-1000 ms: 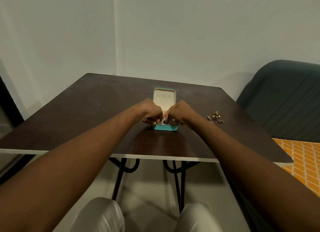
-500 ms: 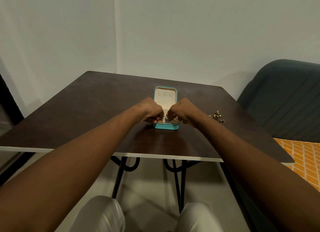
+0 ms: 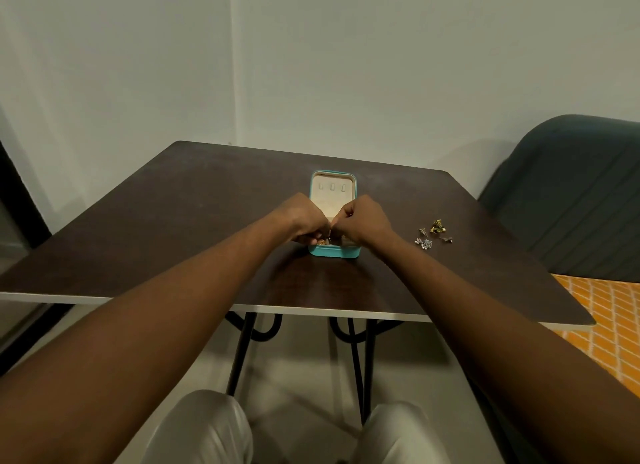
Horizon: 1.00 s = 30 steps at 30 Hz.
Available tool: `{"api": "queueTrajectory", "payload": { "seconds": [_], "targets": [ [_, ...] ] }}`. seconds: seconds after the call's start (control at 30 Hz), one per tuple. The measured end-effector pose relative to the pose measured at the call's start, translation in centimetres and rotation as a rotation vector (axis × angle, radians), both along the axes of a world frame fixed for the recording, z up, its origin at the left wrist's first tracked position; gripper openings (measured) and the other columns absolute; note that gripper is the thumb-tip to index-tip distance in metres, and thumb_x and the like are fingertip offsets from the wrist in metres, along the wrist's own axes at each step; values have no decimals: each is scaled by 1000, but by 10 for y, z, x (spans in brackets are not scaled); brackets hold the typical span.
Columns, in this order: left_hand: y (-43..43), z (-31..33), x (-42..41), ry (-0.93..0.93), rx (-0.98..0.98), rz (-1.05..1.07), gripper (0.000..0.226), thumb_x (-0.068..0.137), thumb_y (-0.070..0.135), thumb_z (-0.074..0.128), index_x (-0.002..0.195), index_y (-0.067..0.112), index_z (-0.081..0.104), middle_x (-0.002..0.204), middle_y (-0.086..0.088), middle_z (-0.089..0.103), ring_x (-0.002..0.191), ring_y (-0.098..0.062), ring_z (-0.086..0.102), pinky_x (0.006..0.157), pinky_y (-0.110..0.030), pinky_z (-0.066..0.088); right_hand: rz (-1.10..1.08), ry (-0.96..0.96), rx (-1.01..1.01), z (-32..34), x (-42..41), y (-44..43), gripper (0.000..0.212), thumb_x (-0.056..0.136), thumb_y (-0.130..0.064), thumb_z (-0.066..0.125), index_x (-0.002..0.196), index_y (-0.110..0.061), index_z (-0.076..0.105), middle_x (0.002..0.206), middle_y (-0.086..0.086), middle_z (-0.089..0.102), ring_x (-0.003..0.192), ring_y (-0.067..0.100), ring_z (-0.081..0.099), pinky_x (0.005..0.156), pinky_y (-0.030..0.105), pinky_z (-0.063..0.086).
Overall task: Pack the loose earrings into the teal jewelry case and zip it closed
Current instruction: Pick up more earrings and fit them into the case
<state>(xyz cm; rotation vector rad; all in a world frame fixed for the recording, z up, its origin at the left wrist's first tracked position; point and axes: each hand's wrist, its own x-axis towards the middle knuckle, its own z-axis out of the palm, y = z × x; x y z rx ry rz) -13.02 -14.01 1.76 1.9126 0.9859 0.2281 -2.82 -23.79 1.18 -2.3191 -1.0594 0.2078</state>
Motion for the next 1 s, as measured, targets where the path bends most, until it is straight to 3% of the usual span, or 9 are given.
{"api": "queueTrajectory", "payload": {
  "seconds": [0.3, 0.37, 0.53, 0.67, 0.8, 0.9, 1.0],
  "targets": [
    [3, -2, 0, 10, 201, -69, 31, 85, 21, 78, 112, 7, 71, 106, -8, 72, 88, -21, 73, 82, -34, 62, -6, -54, 68, -1, -1, -2, 5, 84, -11, 72, 85, -7, 76, 93, 3, 73, 87, 14, 65, 66, 23, 50],
    [3, -2, 0, 13, 217, -82, 26, 85, 20, 77, 108, 7, 74, 105, -8, 73, 86, -22, 74, 79, -31, 62, 5, -76, 80, 0, 0, -4, 5, 84, -9, 71, 83, -9, 76, 93, 2, 73, 86, 13, 64, 65, 23, 49],
    [-2, -1, 2, 30, 258, -84, 24, 83, 18, 80, 103, 7, 74, 104, -7, 72, 84, -20, 72, 65, -24, 58, 6, 10, 116, -4, 13, -10, 6, 84, -8, 75, 79, -12, 75, 99, 3, 75, 95, 16, 67, 83, 39, 61],
    [-6, 1, 5, 26, 271, -86, 23, 82, 16, 82, 99, 4, 73, 102, -10, 72, 70, -16, 70, 52, -20, 51, -9, 44, 145, -3, 16, -18, 14, 81, -4, 75, 71, -14, 73, 94, 4, 76, 90, 17, 71, 78, 41, 63],
    [-11, 1, 12, -66, 317, -71, 19, 80, 13, 82, 94, 3, 74, 108, -9, 73, 82, -20, 73, 61, -22, 56, -4, 60, 205, -1, 23, -28, 14, 85, -5, 73, 74, -13, 71, 96, 6, 76, 80, 12, 69, 66, 29, 59],
    [-22, 13, 19, -183, 306, -85, 15, 85, 14, 78, 92, 1, 75, 99, -11, 75, 85, -23, 74, 74, -34, 63, -8, 62, 249, 6, 30, -37, 8, 87, -6, 72, 80, -10, 73, 85, 6, 74, 60, 3, 60, 52, 18, 45],
    [-39, 25, 32, -271, 319, -136, 10, 88, 11, 71, 88, 4, 78, 89, -10, 76, 84, -24, 75, 75, -37, 63, -26, 49, 288, 19, 41, -49, 13, 88, -7, 70, 78, -15, 72, 78, 3, 71, 58, 3, 57, 51, 17, 42]
  ]
}}
